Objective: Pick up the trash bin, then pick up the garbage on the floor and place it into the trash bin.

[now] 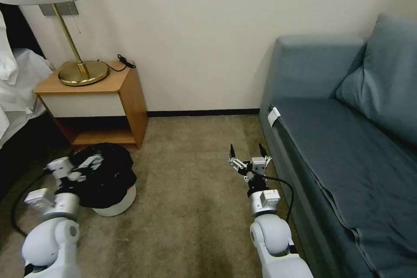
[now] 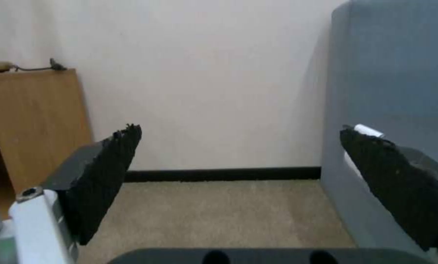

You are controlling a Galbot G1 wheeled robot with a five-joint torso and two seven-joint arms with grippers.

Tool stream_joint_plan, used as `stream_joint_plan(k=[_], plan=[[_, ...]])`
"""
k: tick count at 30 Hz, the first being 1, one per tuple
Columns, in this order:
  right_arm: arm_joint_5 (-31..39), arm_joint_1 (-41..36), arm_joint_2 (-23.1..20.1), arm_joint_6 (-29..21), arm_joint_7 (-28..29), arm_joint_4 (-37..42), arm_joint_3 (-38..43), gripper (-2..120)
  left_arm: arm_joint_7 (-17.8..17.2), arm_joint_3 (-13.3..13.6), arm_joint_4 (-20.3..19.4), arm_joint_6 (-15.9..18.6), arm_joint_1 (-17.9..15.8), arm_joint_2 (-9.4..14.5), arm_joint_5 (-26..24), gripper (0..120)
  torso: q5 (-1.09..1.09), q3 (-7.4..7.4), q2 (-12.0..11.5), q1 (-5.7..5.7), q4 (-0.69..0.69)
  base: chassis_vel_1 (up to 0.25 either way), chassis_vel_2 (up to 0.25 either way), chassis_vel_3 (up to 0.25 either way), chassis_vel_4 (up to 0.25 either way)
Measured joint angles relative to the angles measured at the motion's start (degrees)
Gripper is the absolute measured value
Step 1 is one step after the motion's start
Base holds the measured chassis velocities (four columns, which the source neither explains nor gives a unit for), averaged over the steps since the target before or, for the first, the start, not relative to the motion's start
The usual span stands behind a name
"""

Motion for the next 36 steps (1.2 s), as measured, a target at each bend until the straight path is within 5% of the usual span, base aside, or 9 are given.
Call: stream_joint_plan(k=[4, 13, 25, 27, 29, 33, 36], plan=[[-1.0, -0.5, 0.3, 1.8, 0.0, 0.0, 1.2, 100, 5.5, 3.5, -0.7, -2.4, 1.3, -0.7, 7.0, 97, 0.00, 0.00, 0.0, 0.00, 0.00, 0.000, 0.000, 0.000, 0.000], [-1.3, -1.2, -0.6, 2.7, 0.0, 0.4, 3.4, 100, 6.4, 7.6, 0.1, -5.5, 1.2, -2.8, 12.1, 98, 0.00, 0.00, 0.0, 0.01, 0.00, 0.000, 0.000, 0.000, 0.000], [-1.4, -0.9, -0.8, 3.4, -0.5, -0.3, 3.7, 100, 5.9, 7.9, 0.6, -6.6, 0.8, -3.5, 13.2, 98, 0.00, 0.00, 0.0, 0.01, 0.00, 0.000, 0.000, 0.000, 0.000], [-1.4, -0.5, -0.9, 3.5, -0.7, -0.7, 3.7, 100, 4.3, 7.6, 0.7, -7.5, 1.0, -3.6, 13.0, 98, 0.00, 0.00, 0.0, 0.01, 0.01, 0.000, 0.000, 0.000, 0.000], [-1.1, 0.2, -0.9, 3.4, -0.6, -1.2, 3.5, 100, -2.1, 7.1, 1.1, -9.3, 1.2, -4.3, 11.8, 98, -0.01, 0.00, 0.0, 0.01, 0.01, 0.000, 0.000, 0.000, 0.000], [-1.1, 0.5, -0.7, 3.2, -0.2, -1.5, 3.0, 100, -7.9, 7.1, 1.6, -9.3, 1.4, -4.4, 10.4, 98, -0.01, 0.00, 0.0, 0.01, 0.01, 0.000, 0.000, 0.000, 0.000], [-1.1, 0.5, -0.7, 3.0, -0.1, -1.5, 2.9, 100, -9.3, 7.0, 1.8, -9.1, 1.4, -4.4, 10.0, 98, -0.01, 0.00, 0.0, 0.01, 0.01, 0.000, 0.000, 0.000, 0.000]])
